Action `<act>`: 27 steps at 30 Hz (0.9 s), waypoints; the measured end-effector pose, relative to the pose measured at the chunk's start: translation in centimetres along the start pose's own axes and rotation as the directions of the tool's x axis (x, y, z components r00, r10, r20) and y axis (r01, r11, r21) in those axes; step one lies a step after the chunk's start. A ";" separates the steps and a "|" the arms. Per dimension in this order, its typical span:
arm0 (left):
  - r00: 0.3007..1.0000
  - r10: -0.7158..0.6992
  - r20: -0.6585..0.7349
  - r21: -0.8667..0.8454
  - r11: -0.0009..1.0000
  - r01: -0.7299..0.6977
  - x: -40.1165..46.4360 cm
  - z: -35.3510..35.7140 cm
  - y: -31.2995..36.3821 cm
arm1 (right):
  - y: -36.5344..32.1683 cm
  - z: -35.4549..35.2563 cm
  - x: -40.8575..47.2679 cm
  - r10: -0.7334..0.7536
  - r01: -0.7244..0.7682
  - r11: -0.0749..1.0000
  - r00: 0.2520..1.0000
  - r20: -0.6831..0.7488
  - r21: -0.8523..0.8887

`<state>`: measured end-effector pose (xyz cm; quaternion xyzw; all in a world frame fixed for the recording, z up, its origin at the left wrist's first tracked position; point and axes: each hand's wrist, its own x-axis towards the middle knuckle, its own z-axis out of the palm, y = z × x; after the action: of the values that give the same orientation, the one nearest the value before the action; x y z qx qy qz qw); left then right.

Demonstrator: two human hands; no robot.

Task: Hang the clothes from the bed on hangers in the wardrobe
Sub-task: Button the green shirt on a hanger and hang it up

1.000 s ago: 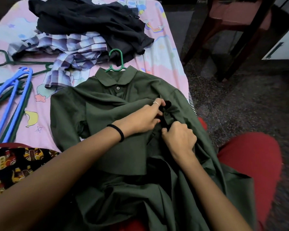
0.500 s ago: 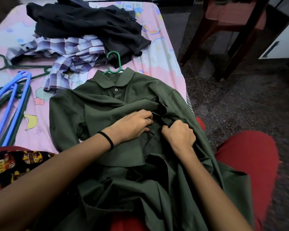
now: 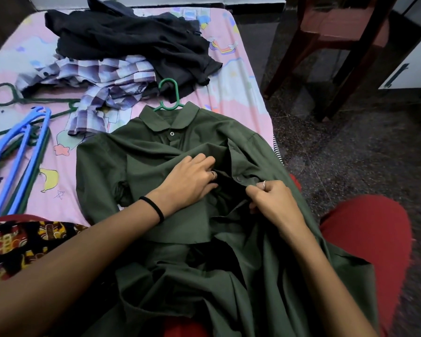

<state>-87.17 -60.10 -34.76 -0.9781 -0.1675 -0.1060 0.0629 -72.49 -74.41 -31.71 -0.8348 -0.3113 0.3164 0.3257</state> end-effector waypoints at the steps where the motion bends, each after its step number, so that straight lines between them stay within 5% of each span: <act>1: 1.000 -0.002 0.006 -0.016 1.000 0.002 -0.1 0.1 0.2 | 0.1 0.2 0.1 0.021 -0.022 0.995 1.000 0.013 0.093; 6: 0.996 -0.037 0.076 -0.030 0.999 0.039 -0.5 1.2 1.7 | 0.7 1.0 0.7 0.183 -0.203 0.856 0.979 0.087 0.476; 10: 0.995 -0.080 0.064 -0.068 0.994 0.084 -0.8 1.8 2.6 | 0.7 1.1 0.4 0.203 -0.249 0.767 0.968 0.145 0.591; 13: 0.961 -0.230 0.153 -0.248 0.933 0.263 -0.9 1.0 3.4 | 0.7 1.2 0.3 0.178 -0.236 0.738 0.972 0.155 0.632; 17: 0.815 -0.516 0.263 -0.646 0.533 0.546 -0.7 -0.6 4.5 | 0.1 0.2 -0.2 0.089 -0.202 0.667 0.977 0.192 0.717; 19: 0.746 -0.561 0.359 -0.792 0.240 0.562 -0.7 -1.8 5.5 | -0.2 -0.3 -0.5 0.042 -0.216 0.585 0.971 0.237 0.782; 21: 0.704 -0.587 0.400 -0.845 0.061 0.531 -0.7 -3.0 6.6 | -0.6 -0.6 -0.6 -0.006 -0.235 0.515 0.961 0.278 0.824; 25: 0.660 -0.634 0.403 -0.875 -0.057 0.480 -0.5 -3.3 8.0 | -1.0 -0.7 -1.0 -0.107 -0.270 0.410 0.935 0.339 0.871; 27: 0.676 -0.638 0.368 -0.889 -0.029 0.457 -0.2 -3.3 8.5 | -1.0 -0.7 -1.0 -0.132 -0.294 0.360 0.923 0.361 0.885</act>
<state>-85.03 -68.67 -32.33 -0.6411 -0.4342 -0.2727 -0.5710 -72.90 -74.84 -30.20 -0.4424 -0.0913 0.6039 0.6567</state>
